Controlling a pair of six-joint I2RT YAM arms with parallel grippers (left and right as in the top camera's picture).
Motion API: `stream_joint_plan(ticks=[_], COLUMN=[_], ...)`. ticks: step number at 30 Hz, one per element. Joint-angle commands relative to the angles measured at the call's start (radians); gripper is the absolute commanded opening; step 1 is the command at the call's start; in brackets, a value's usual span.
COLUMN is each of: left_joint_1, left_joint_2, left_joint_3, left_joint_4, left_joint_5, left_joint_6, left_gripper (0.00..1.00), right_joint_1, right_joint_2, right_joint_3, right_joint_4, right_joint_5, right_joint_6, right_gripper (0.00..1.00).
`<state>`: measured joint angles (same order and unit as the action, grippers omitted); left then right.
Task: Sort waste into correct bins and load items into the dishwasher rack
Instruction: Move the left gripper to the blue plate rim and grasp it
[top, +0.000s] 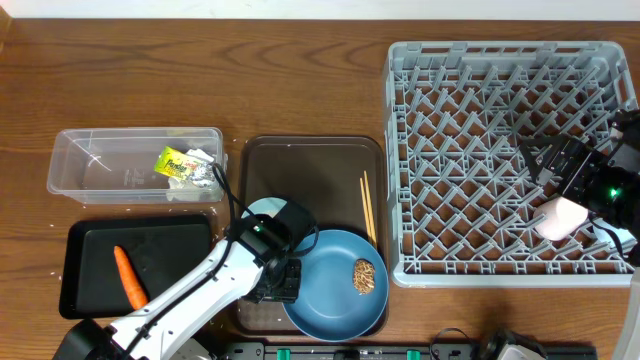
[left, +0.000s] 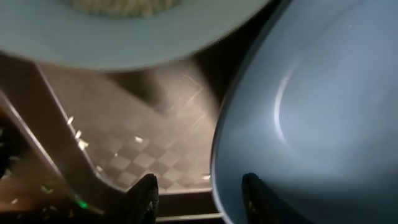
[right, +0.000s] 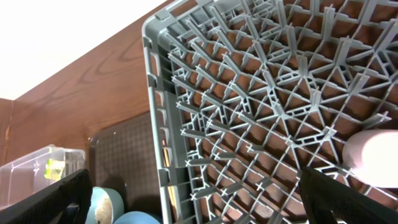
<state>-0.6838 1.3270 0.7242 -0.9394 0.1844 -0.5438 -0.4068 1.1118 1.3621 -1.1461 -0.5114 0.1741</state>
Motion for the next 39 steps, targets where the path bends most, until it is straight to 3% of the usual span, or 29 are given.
stream_joint_plan(ticks=[1, 13, 25, 30, 32, 39], left_joint_1=[-0.002, -0.002, 0.000, 0.000, 0.000, 0.000], left_joint_2=[-0.001, 0.026, 0.026, 0.026, 0.026, 0.025], left_joint_3=[-0.002, -0.036, -0.090, -0.090, -0.090, -0.090], left_joint_4=[0.020, 0.092, 0.146, 0.167, 0.169, 0.168], left_joint_5=[-0.021, -0.013, 0.021, 0.083, 0.093, 0.093], left_joint_6=[-0.035, -0.038, 0.026, 0.148, 0.163, 0.162], left_gripper=[0.45, 0.32, 0.29, 0.19, 0.07, 0.06], right_joint_1=[0.022, 0.022, 0.022, 0.022, 0.022, 0.022], right_joint_2=[0.001, 0.001, 0.001, 0.001, 0.001, 0.001], right_joint_3=[0.003, 0.003, 0.003, 0.003, 0.003, 0.003], right_joint_4=[-0.003, -0.022, -0.032, -0.036, -0.043, -0.050], right_joint_5=[0.018, 0.018, 0.018, 0.018, 0.018, 0.018], right_joint_6=[-0.015, -0.015, -0.015, -0.015, -0.015, -0.015], right_gripper=[0.99, 0.99, 0.99, 0.99, 0.99, 0.99])
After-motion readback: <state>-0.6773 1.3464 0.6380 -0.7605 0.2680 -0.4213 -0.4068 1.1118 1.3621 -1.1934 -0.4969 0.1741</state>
